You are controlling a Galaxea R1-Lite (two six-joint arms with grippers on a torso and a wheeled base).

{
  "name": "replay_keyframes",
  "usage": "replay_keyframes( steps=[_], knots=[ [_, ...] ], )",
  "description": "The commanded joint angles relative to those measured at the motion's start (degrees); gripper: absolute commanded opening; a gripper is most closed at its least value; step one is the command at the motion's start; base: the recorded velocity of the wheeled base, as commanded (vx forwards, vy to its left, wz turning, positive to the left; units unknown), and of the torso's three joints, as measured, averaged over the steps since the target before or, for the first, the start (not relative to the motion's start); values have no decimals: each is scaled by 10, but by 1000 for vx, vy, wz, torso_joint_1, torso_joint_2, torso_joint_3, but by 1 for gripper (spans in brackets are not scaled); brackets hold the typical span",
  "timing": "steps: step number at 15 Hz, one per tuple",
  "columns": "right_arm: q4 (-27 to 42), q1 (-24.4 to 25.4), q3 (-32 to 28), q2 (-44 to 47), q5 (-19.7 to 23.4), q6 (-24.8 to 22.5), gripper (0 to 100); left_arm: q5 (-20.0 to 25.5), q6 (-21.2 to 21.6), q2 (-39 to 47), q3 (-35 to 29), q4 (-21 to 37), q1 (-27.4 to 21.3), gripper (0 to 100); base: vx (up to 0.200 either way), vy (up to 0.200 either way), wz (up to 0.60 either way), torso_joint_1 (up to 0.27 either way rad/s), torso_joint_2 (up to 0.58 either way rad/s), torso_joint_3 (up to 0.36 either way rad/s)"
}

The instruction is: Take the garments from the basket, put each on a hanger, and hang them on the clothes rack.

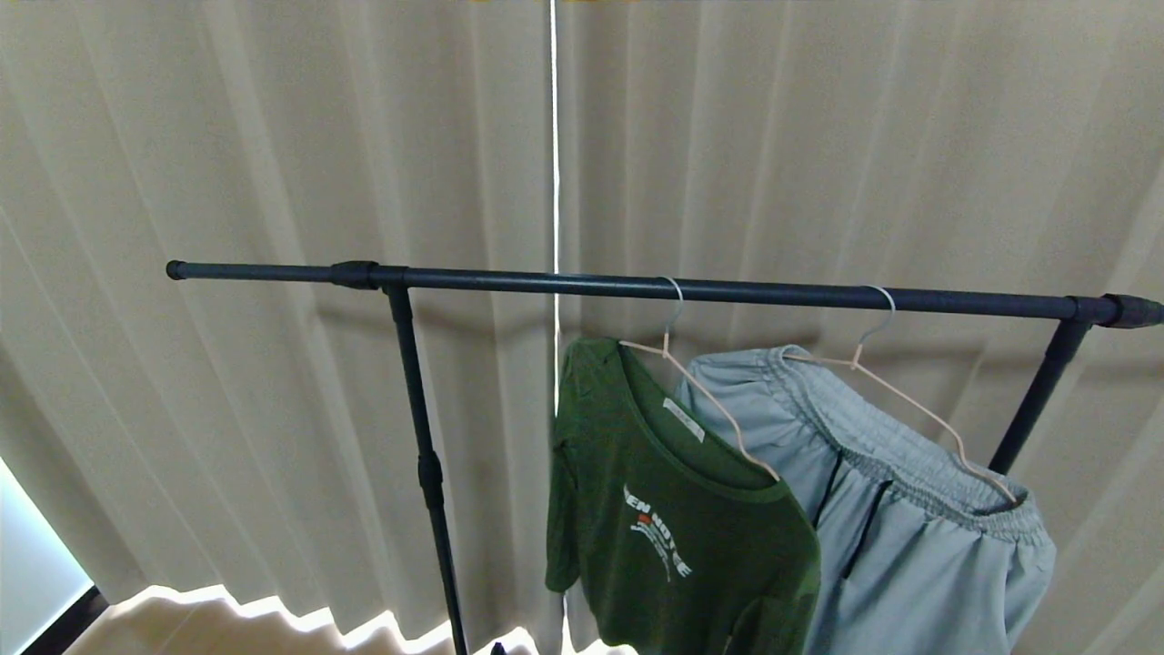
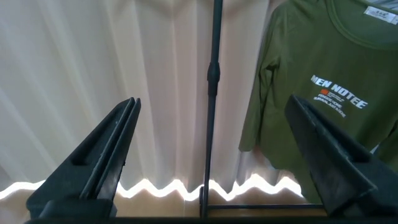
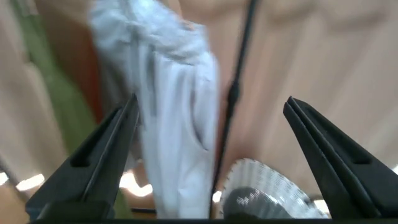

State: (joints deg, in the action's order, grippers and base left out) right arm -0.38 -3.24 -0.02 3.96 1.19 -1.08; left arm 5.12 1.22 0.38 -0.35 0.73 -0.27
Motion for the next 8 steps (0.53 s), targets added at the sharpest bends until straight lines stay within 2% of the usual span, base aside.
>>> replay_keyframes(
  steps=[1, 3, 8],
  knots=[
    [1, 31, 0, -39, 3, -8, 100, 0, 0, 1, 1, 0, 0, 100, 0, 0, 0, 0, 0, 0],
    [0, 31, 0, -40, 0, 6, 100, 0, 0, 1, 1, 0, 0, 100, 0, 0, 0, 0, 0, 0],
    [0, 31, 0, -40, -3, 6, 100, 0, 0, 1, 1, 0, 0, 100, 0, 0, 0, 0, 0, 0]
  ],
)
